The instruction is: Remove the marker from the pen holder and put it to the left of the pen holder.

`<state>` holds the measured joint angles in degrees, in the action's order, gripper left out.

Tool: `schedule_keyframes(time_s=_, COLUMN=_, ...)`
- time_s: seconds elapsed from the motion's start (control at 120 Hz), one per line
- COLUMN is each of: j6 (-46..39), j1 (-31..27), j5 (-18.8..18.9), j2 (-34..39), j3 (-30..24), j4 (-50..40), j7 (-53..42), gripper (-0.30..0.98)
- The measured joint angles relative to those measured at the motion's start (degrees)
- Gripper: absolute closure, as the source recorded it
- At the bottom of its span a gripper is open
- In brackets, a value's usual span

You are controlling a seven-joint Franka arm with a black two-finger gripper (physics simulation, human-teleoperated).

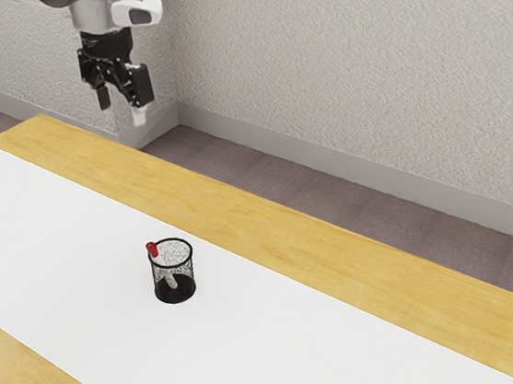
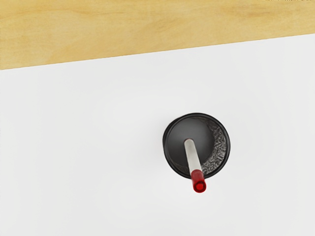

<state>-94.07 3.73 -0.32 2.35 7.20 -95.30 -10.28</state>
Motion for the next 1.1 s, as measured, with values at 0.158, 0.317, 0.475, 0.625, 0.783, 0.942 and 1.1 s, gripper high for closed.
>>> schedule_keyframes(time_s=0.158, j6=-0.82, j1=0.55, j5=0.16, j2=-0.60, j3=-0.04, j4=0.22, j7=-0.57, gripper=0.00)
schedule_keyframes(time_s=0.317, j6=-1.00, j1=0.04, j5=0.89, j2=0.53, j3=-1.69, j4=-1.01, j7=-0.97, gripper=0.00)
schedule_keyframes(time_s=0.475, j6=-11.67, j1=1.07, j5=1.72, j2=13.48, j3=-2.31, j4=-23.69, j7=-1.46, gripper=0.00)
schedule_keyframes(time_s=0.625, j6=-27.36, j1=1.10, j5=1.93, j2=14.55, j3=-1.91, j4=-35.02, j7=-3.60, gripper=0.00)
schedule_keyframes(time_s=0.783, j6=-37.54, j1=1.09, j5=1.79, j2=10.10, j3=-0.97, j4=-37.87, j7=-6.04, gripper=0.00)
schedule_keyframes(time_s=0.942, j6=-41.27, j1=1.19, j5=1.34, j2=6.93, j3=-0.69, j4=-38.67, j7=-7.94, gripper=0.00)
schedule_keyframes(time_s=1.1, j6=-42.84, j1=2.06, j5=-0.85, j2=7.29, j3=-0.70, j4=-41.93, j7=-9.37, gripper=0.00)
